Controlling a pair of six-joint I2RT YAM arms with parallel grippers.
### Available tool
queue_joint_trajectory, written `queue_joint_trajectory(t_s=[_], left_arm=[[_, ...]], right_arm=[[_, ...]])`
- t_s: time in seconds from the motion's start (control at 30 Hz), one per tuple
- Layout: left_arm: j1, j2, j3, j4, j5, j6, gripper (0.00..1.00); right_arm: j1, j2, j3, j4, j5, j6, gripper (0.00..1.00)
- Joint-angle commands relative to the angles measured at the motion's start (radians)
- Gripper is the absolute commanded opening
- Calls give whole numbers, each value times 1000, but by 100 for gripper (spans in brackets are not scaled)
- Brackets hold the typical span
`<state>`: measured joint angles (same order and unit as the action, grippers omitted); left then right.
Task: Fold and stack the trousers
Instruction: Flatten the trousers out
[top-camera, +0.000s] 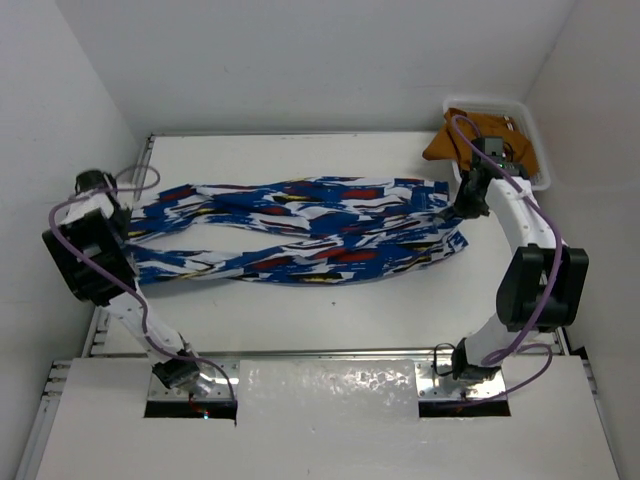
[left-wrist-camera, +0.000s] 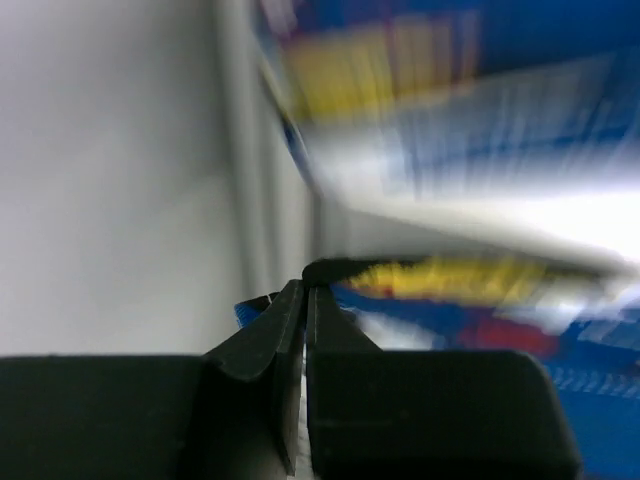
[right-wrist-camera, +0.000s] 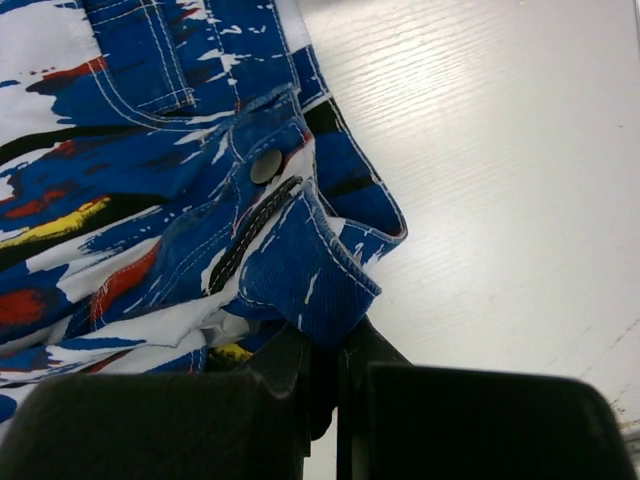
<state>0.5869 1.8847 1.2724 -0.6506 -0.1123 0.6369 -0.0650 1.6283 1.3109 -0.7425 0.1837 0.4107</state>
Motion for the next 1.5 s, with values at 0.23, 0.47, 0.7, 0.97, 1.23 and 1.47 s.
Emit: queue_joint_trajectory(t_s=[0.23, 0.47, 0.7, 0.97, 1.23, 1.47], left_arm=[[-99, 84, 408, -53, 17, -58, 81], [73, -26, 217, -44, 71, -172, 82], [97, 108, 258, -20, 88, -275, 82], [85, 232, 351, -52, 318, -296, 92], [82, 257, 220, -90, 387, -275, 70], [90, 174, 58, -77, 304, -217, 2]], right_arm=[[-9, -54, -47, 109, -82, 16, 0], [-9, -77, -78, 121, -79, 4, 0], [-9, -65, -62, 117, -75, -3, 0], [-9, -96, -85, 106, -53, -12, 0], [-21, -87, -44, 54, 23, -36, 0], [-27, -82, -30, 49, 26, -27, 0]])
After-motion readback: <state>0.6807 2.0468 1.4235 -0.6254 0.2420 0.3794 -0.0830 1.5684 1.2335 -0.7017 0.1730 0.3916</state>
